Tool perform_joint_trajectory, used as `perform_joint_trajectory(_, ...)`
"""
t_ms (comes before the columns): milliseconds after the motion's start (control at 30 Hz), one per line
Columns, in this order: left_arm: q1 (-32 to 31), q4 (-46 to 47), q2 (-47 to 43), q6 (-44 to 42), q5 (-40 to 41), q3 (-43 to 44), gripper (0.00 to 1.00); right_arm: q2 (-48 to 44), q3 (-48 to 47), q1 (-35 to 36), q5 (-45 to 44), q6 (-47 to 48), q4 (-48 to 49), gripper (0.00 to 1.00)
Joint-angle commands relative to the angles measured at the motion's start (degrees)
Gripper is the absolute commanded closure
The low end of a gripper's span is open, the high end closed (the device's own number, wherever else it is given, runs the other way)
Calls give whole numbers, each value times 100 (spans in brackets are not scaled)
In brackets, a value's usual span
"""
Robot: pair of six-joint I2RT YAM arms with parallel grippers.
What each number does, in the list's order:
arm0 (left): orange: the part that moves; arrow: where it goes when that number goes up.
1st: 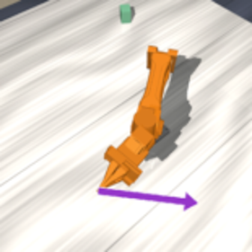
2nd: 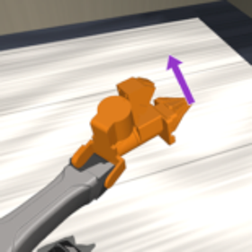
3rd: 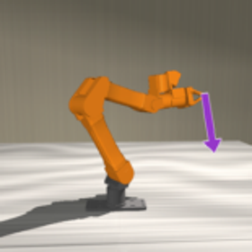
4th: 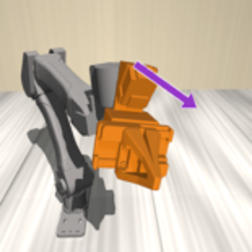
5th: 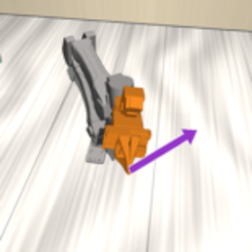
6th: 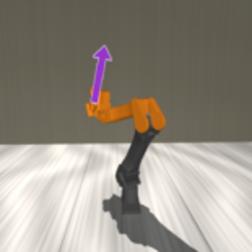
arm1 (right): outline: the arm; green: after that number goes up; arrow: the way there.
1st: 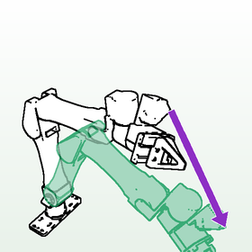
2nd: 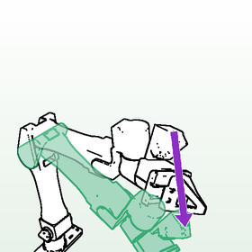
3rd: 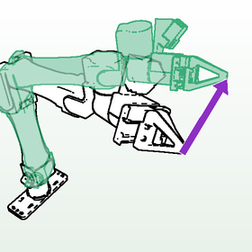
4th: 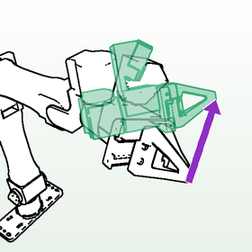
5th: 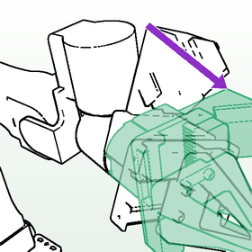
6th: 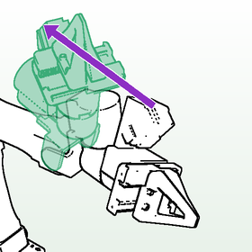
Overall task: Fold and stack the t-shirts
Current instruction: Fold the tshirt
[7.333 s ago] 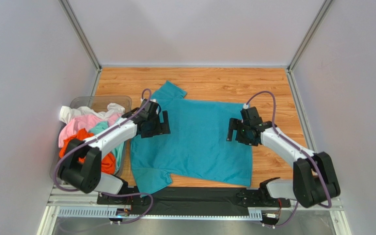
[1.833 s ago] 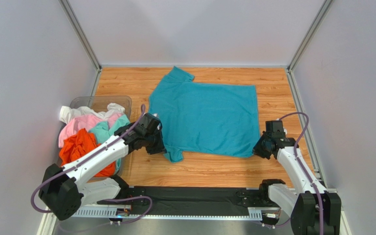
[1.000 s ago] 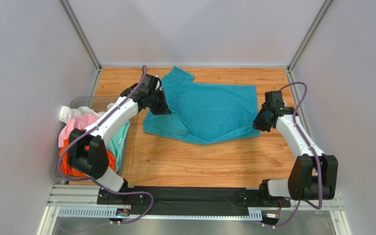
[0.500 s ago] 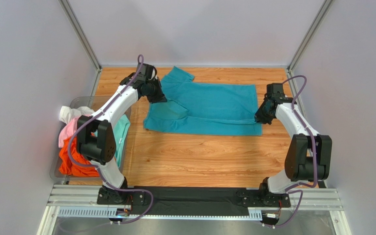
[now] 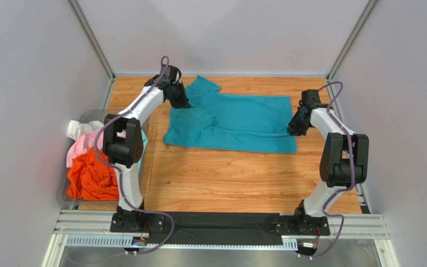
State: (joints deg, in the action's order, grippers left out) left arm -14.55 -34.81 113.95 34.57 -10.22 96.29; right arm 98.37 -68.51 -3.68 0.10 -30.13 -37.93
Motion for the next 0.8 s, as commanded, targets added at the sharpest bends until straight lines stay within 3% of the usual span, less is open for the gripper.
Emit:
perform_joint_trajectory(0,75,53,520,-91,-41,582,88,314,-426,-106,-1,78,321,76)
perform_joint_trajectory(100,189,-131,855,-47,-77,1101,55,569,-698,-220,104,68,295,47)
perform_joint_trajectory(233,233,-272,673,15,55,1191,1,352,-787,-256,306,69,119,27)
perform_joint_trajectory(267,233,-264,568,24,46,1095,0,237,-613,-256,307,51,128,19)
perform_joint_trajectory(367,224,-71,76,111,-111,507,0,-324,-87,-247,455,86,242,14)
perform_joint_trajectory(433,198,96,-258,191,-295,-45,0,-702,196,-229,744,121,383,0)
perform_joint_trajectory(600,66,369,-427,252,-568,-778,0,-890,689,244,921,393,602,0)
perform_joint_trajectory(767,66,378,-40,384,-1105,-954,0,-302,646,579,1159,464,770,0)
